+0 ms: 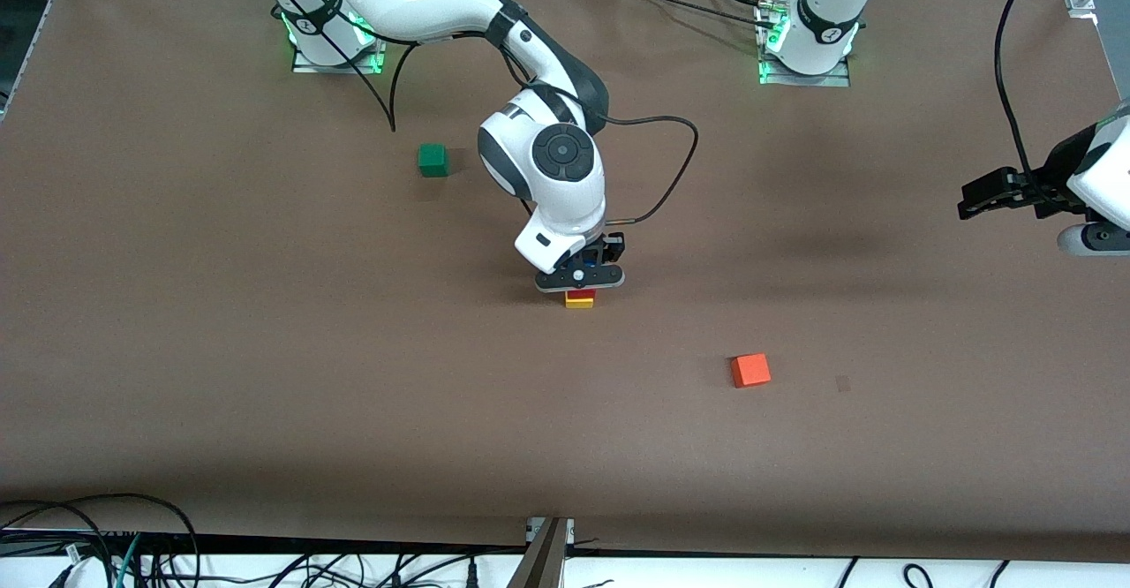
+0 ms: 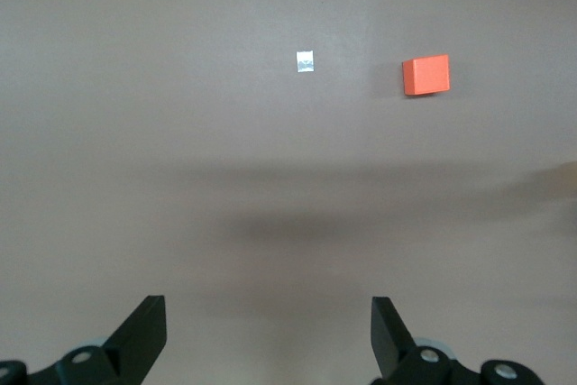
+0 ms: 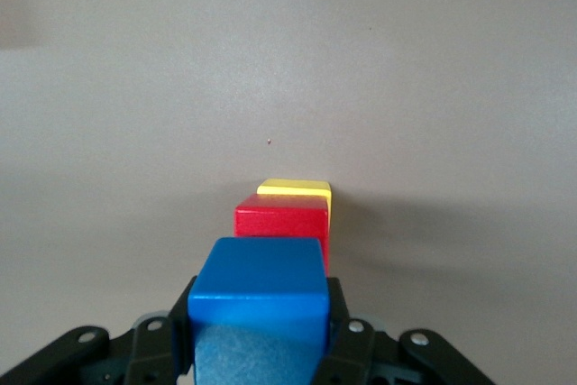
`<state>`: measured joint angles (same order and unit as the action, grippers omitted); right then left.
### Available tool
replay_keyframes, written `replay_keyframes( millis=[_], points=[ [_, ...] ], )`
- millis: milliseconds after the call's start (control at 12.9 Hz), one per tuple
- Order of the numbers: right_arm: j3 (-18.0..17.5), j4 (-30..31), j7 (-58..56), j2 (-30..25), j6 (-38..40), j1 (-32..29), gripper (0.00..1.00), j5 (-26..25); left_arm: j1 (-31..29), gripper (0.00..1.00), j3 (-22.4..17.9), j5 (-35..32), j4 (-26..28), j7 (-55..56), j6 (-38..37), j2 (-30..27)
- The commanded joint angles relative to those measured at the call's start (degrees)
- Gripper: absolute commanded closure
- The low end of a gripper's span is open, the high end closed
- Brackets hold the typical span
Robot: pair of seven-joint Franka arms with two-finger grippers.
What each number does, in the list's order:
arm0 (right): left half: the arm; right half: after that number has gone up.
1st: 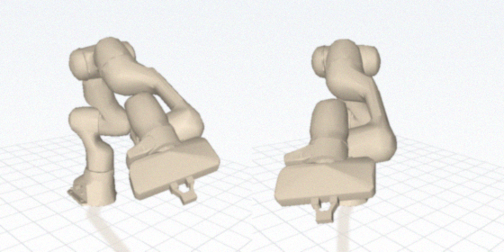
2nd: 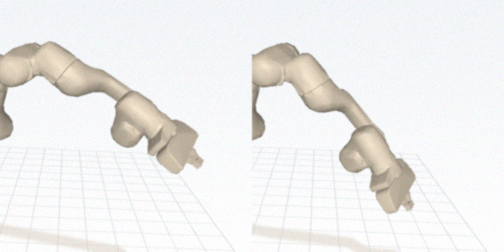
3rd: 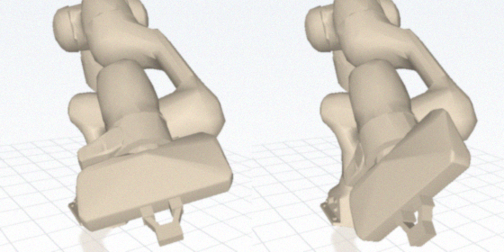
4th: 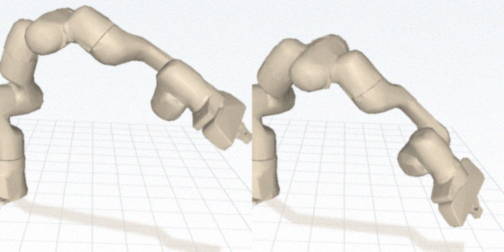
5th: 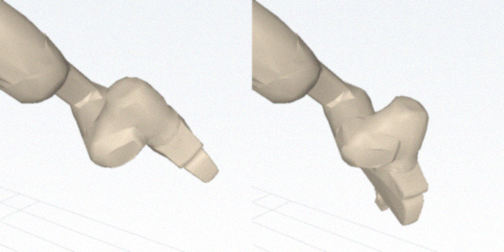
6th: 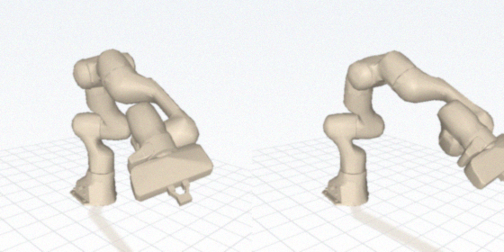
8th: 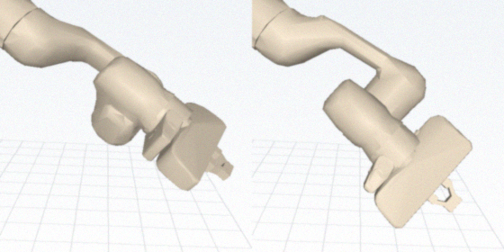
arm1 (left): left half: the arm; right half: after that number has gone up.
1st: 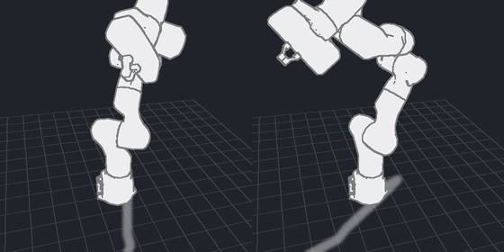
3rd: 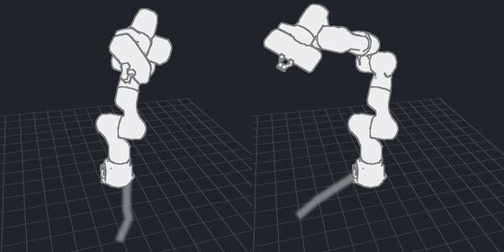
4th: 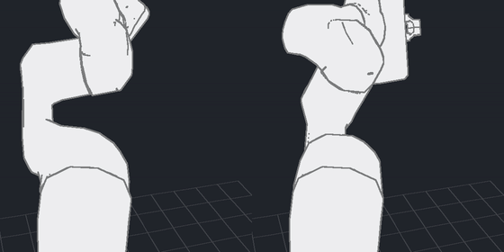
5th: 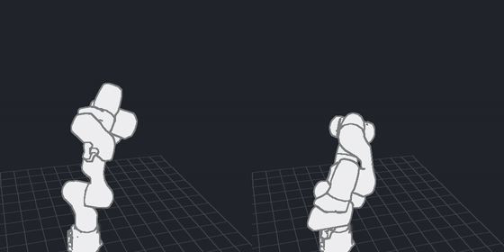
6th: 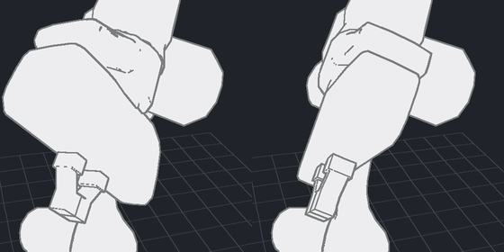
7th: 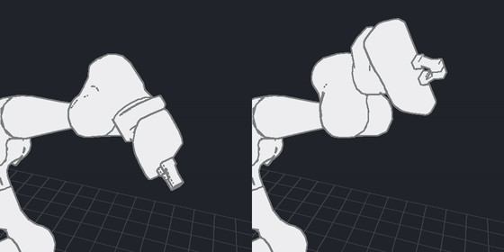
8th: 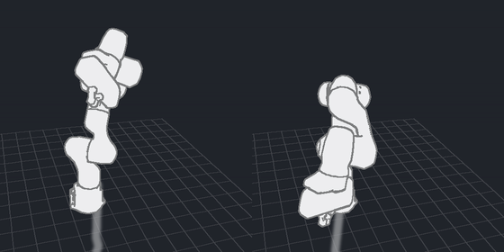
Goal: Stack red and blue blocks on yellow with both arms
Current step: 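Lower the blue cube onto the red cube and open the right gripper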
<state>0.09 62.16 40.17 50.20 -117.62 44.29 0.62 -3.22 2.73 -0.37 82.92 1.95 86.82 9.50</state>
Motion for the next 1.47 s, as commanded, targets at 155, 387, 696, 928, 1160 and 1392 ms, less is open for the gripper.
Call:
replay_keyframes(
  millis=[155, 387, 696, 928, 1160, 1392],
  points=[
    [0.44, -1.25, 1.84, 0.86, 0.99, 0.8, 0.49, -1.5, -0.65, 0.0, 0.26, 1.34, 0.84, -1.42, 0.8, -0.71],
    [0.44, -1.25, 2.72, 1.57, 0.99, 1.32, 0.4, -2.28, -0.65, 0.0, 0.26, 1.34, 0.84, -1.42, 0.8, -0.71],
    [0.44, -1.43, 3.42, 1.13, 1.34, 0.62, 0.0, -1.85, -0.65, 0.0, 0.17, 1.34, 0.84, -1.42, 0.8, -0.71],
    [0.97, -1.87, 3.6, -0.36, 5.02, 0.27, 0.0, -1.76, -0.65, 0.0, 0.17, 1.34, 0.84, -1.42, 0.8, -0.62],
    [1.49, -1.96, 3.08, -6.06, 5.56, -2.53, 0.0, -1.93, -0.56, 0.0, 0.17, 1.34, 0.84, -1.33, 0.8, -0.62],
    [1.41, -1.61, 0.37, -12.65, 10.82, -9.21, 0.0, -1.23, -0.56, 0.0, 0.17, 1.25, 0.84, -1.24, 0.8, -0.62]
  ],
)
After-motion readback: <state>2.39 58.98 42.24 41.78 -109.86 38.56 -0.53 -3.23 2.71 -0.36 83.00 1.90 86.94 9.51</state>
